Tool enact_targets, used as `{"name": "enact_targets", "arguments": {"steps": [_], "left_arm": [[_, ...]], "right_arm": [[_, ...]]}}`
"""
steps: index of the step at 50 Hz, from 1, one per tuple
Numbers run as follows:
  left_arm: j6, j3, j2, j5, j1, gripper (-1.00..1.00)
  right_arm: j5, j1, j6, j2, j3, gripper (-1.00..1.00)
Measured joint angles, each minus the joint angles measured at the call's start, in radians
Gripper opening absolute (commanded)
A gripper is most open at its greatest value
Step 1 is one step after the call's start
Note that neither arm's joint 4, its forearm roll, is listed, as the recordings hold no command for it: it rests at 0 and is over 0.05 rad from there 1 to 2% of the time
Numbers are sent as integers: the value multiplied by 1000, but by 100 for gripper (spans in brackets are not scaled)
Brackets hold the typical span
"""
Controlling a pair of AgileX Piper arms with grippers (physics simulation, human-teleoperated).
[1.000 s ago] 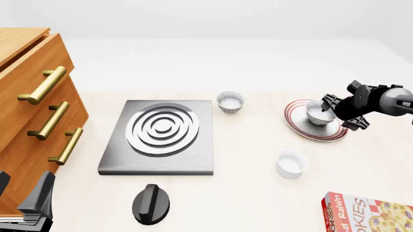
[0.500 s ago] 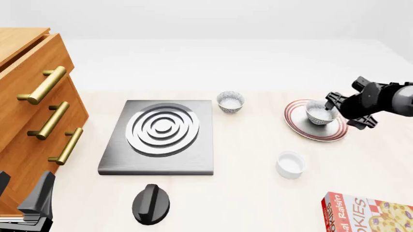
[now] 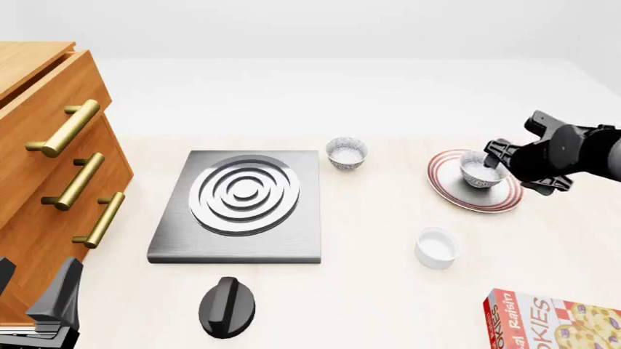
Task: Pick the akita bowl next to the cookies box and place it on the plate.
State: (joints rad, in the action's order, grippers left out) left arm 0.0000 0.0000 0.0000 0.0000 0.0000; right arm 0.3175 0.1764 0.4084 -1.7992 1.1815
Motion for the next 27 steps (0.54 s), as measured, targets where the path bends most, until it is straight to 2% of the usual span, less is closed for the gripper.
{"name": "enact_targets", "arguments": {"steps": [27], "left_arm": [[0,0,0,0,0,100]], "right_arm": [[33,-78,-167,350,-221,100]]}}
